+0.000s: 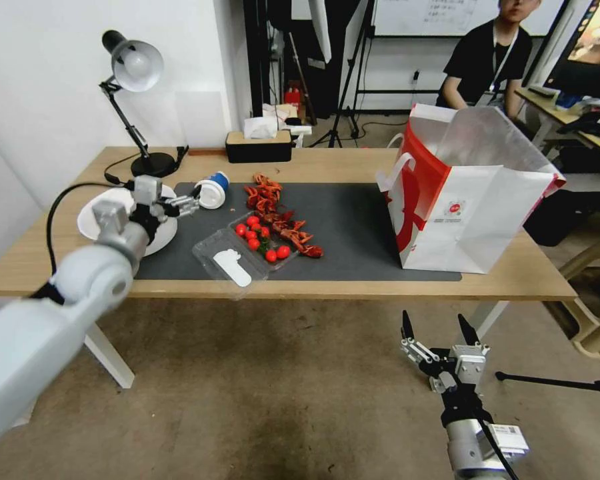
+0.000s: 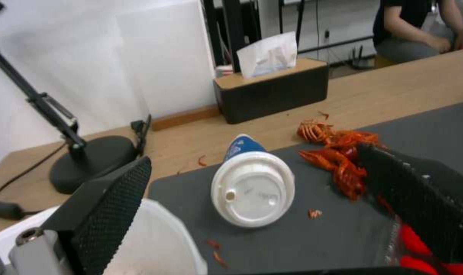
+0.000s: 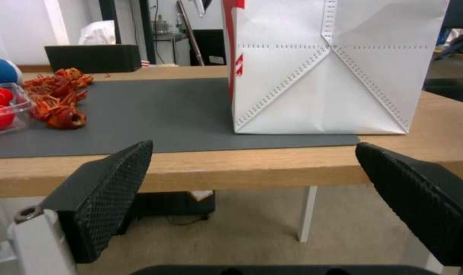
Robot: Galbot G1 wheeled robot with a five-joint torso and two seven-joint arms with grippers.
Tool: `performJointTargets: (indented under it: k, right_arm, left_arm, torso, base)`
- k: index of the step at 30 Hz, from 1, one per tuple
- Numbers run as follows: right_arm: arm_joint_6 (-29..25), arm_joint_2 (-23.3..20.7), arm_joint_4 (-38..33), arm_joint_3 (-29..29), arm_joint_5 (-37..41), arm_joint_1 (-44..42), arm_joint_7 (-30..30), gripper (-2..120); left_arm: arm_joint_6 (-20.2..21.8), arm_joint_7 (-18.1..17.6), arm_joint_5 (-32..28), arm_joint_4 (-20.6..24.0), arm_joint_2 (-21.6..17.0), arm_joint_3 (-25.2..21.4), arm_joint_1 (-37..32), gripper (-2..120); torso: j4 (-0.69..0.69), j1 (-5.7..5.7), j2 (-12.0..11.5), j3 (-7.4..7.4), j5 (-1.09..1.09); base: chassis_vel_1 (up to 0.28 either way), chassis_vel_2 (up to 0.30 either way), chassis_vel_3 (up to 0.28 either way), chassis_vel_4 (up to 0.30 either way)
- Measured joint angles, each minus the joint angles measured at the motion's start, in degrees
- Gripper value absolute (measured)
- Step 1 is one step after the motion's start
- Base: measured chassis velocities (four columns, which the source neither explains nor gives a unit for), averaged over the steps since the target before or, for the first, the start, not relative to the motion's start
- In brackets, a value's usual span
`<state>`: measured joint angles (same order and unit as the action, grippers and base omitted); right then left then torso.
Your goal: Pick up the trash from the table and place it into the takeout bag.
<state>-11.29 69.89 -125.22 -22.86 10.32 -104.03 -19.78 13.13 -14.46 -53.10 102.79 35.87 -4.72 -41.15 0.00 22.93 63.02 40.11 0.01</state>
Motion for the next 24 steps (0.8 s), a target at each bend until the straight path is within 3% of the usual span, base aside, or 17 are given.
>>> performJointTargets:
  k: [1, 3, 4, 5, 6, 8, 10, 18, 24]
  right_arm:
    - [0.00, 0.00, 0.00, 0.00, 0.00, 0.00, 0.00, 100]
    - [-0.01, 0.47, 0.20, -0.11, -0.21, 0.04, 0.00, 100]
    - [-0.01, 0.47, 0.20, -0.11, -0.21, 0.04, 0.00, 100]
    - [-0.03, 0.81, 0.24, -0.13, -0.38, 0.03, -0.01, 100]
    - [-0.06, 1.06, 0.25, -0.24, -0.50, -0.09, -0.01, 100]
    - [-0.13, 1.29, 0.25, -0.43, -0.63, -0.29, -0.01, 100]
    - [-0.40, 1.57, -0.03, -1.06, -0.88, -1.00, -0.03, 100]
    - [-0.64, 1.64, -0.57, -1.79, -0.92, -1.66, -0.14, 100]
    - [-0.64, 1.58, -0.71, -1.85, -0.92, -1.56, -0.20, 100]
  left_arm:
    - [0.00, 0.00, 0.00, 0.00, 0.00, 0.00, 0.00, 100]
    - [2.23, 0.58, -2.82, -4.16, -0.10, 6.14, 7.30, 100]
    - [2.23, 0.58, -2.82, -4.16, -0.10, 6.14, 7.30, 100]
    - [3.56, 0.61, -4.00, -6.23, 0.56, 8.86, 10.80, 100]
    - [5.07, 0.61, -5.15, -7.99, 1.52, 10.75, 13.68, 100]
    - [6.63, 0.61, -6.23, -9.50, 2.73, 12.23, 16.45, 100]
    - [9.83, 0.48, -7.33, -14.44, 5.66, 16.20, 23.02, 100]
    - [13.99, -1.10, -8.89, -19.51, 7.90, 20.43, 29.05, 100]
    - [17.66, 2.22, -10.62, -22.81, 8.82, 22.89, 31.86, 100]
  torso:
    - [0.00, 0.00, 0.00, 0.00, 0.00]
    - [0.00, -0.01, 0.00, 0.00, -0.04]
    - [0.00, -0.01, 0.00, 0.00, -0.04]
    - [0.00, -0.02, 0.00, 0.00, 0.03]
    - [0.01, -0.01, 0.00, 0.01, -0.02]
    - [0.00, -0.01, 0.00, 0.00, -0.03]
    - [-0.01, -0.01, 0.00, 0.00, 0.00]
    - [0.00, -0.01, 0.00, 0.00, 0.00]
    - [0.01, -0.01, 0.01, -0.01, 0.00]
  base:
    - [0.000, 0.000, 0.000, 0.000]
    - [0.000, 0.000, 0.000, 0.000]
    - [0.000, 0.000, 0.000, 0.000]
    - [0.000, 0.000, 0.000, 0.000]
    - [0.000, 0.000, 0.000, 0.000]
    - [0.000, 0.000, 0.000, 0.000]
    - [0.000, 0.000, 0.000, 0.000]
    - [0.000, 0.000, 0.000, 0.000]
    - [0.000, 0.000, 0.000, 0.000]
